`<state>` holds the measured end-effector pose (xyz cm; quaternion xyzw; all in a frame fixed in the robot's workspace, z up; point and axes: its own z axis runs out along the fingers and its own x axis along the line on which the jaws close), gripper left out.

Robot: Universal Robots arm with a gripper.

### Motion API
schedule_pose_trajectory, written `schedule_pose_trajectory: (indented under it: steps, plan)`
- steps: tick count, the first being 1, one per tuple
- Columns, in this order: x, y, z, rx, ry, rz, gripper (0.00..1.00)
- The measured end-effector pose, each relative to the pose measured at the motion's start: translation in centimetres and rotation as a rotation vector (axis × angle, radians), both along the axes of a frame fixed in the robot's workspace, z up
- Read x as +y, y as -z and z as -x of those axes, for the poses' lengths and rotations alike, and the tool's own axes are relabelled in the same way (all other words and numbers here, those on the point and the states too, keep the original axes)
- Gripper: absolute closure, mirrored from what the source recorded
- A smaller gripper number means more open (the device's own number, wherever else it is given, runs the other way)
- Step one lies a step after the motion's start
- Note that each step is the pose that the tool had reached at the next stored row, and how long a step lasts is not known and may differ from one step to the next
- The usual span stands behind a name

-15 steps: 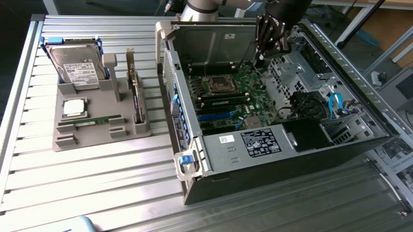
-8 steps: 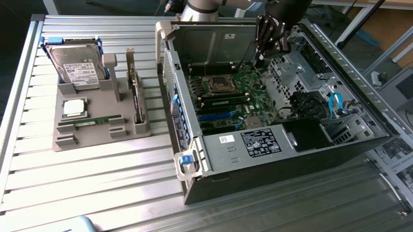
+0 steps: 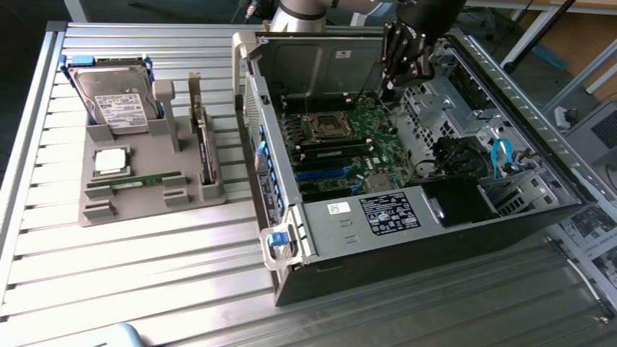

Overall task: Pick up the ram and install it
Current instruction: 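Press down the ram until it locks into place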

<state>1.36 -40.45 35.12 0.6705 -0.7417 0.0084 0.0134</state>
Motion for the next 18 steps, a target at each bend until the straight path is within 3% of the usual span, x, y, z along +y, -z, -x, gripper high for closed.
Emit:
schedule_pose_trajectory:
  steps: [18]
  plan:
    - [0.00,0.00,0.00,0.0000,0.045,-0.0001,0.89]
